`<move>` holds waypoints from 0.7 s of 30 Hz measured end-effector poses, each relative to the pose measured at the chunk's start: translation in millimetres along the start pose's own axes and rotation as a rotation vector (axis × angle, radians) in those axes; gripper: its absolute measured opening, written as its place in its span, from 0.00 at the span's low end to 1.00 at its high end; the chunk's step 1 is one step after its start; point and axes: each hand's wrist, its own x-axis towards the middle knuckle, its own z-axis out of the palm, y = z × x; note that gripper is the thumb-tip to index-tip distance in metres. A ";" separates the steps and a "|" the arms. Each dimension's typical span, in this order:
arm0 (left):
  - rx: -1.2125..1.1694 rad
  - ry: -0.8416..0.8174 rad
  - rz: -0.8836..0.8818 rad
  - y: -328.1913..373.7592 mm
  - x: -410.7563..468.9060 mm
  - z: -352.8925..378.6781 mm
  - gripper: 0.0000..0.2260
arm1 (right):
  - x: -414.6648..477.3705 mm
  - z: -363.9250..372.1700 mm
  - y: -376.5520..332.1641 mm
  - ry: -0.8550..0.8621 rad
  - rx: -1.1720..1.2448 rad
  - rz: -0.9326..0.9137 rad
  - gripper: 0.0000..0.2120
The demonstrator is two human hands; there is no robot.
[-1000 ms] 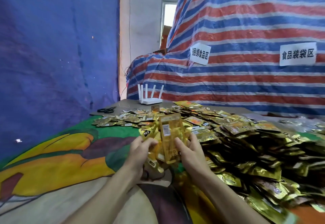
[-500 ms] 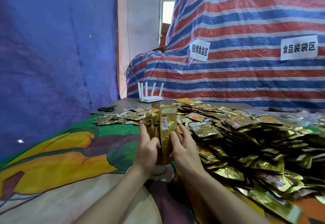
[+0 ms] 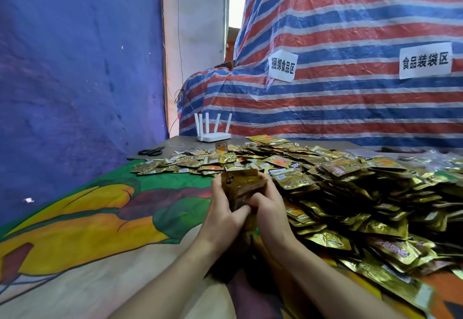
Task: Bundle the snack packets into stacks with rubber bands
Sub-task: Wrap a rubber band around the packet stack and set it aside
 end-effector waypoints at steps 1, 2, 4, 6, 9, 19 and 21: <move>-0.016 0.009 -0.031 0.8 0.0 1.1 0.27 | 0.8 0.0 0.2 0.009 0.011 0.007 0.21; -0.018 0.022 -0.060 1.7 0.0 1.4 0.27 | 1.9 0.3 0.9 0.016 0.020 0.020 0.17; 0.008 0.011 -0.113 2.2 1.3 0.7 0.27 | 4.8 1.5 2.8 0.018 0.010 0.065 0.14; 0.088 -0.052 -0.162 1.8 1.7 -0.4 0.27 | 6.9 2.9 5.6 -0.023 -0.003 0.130 0.15; 0.200 -0.040 -0.117 -0.3 4.0 -2.1 0.22 | 8.2 2.7 5.8 -0.064 -0.038 0.207 0.16; -0.032 -0.101 -0.034 10.7 -0.5 8.7 0.11 | -0.9 -6.5 -17.1 0.010 -0.041 0.195 0.14; 0.007 -0.008 0.003 16.8 -1.9 15.6 0.15 | -4.3 -11.7 -24.5 0.052 -0.159 0.136 0.15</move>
